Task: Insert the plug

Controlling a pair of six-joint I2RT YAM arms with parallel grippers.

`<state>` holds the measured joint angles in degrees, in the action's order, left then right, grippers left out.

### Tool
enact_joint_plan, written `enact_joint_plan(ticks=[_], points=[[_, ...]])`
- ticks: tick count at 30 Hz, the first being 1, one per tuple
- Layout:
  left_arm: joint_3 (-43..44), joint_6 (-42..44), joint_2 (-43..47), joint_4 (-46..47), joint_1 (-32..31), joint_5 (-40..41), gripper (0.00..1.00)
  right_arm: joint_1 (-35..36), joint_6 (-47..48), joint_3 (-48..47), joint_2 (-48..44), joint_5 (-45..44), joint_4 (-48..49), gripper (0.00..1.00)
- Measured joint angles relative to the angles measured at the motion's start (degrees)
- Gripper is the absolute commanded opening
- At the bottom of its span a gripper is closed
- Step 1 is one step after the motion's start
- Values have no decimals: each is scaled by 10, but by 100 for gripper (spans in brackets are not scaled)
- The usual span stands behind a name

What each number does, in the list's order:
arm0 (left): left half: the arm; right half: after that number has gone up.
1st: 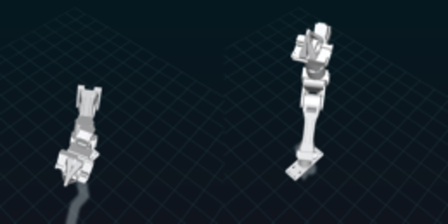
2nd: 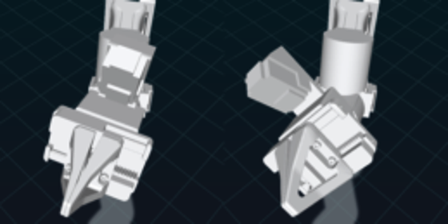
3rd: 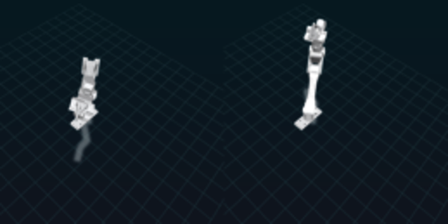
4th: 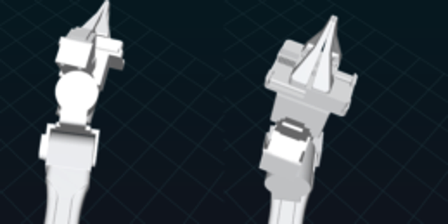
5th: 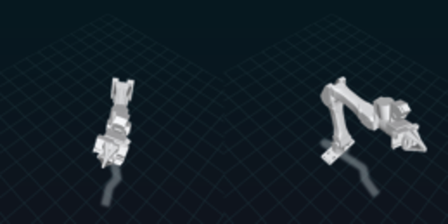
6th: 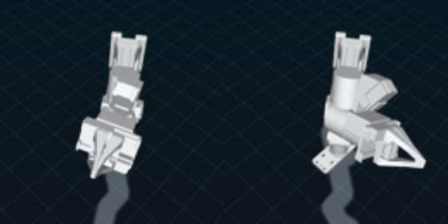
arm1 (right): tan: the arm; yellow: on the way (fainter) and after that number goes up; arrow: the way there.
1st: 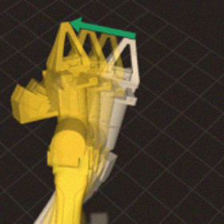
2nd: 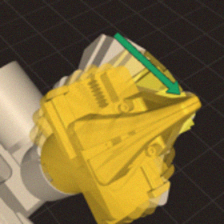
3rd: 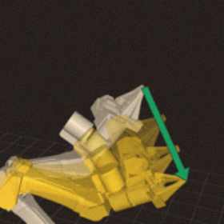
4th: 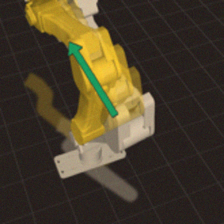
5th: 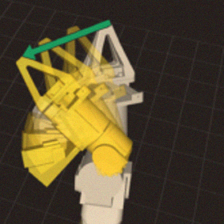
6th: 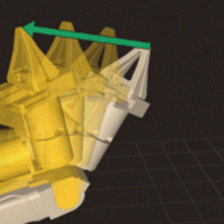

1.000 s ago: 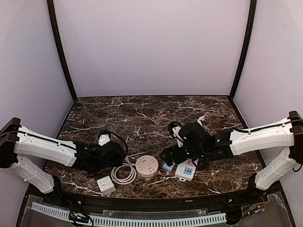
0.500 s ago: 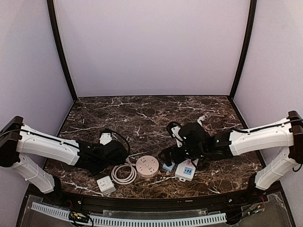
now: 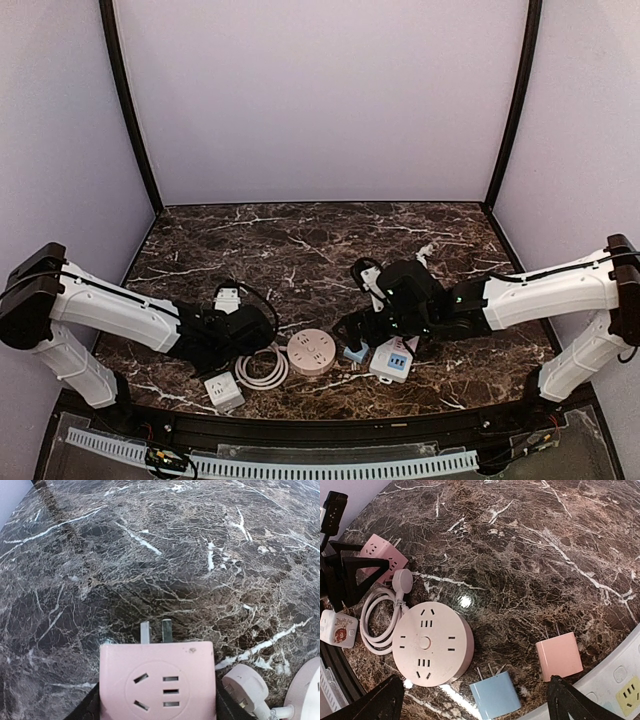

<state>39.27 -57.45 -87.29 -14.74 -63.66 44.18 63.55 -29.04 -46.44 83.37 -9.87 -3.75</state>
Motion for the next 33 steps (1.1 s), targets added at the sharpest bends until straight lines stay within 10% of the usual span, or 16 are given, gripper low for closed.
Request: enact_joint_plan(ticks=[4, 16, 33], points=[[-10, 77, 33, 19, 0, -3, 26, 0, 0, 0, 0, -4, 2, 99], [-130, 480, 206, 306, 0, -134, 23, -4, -16, -7, -27, -1, 5, 99], [-152, 892, 190, 469, 0, -323, 3, -21, -26, -6, -81, 206, 27, 99]])
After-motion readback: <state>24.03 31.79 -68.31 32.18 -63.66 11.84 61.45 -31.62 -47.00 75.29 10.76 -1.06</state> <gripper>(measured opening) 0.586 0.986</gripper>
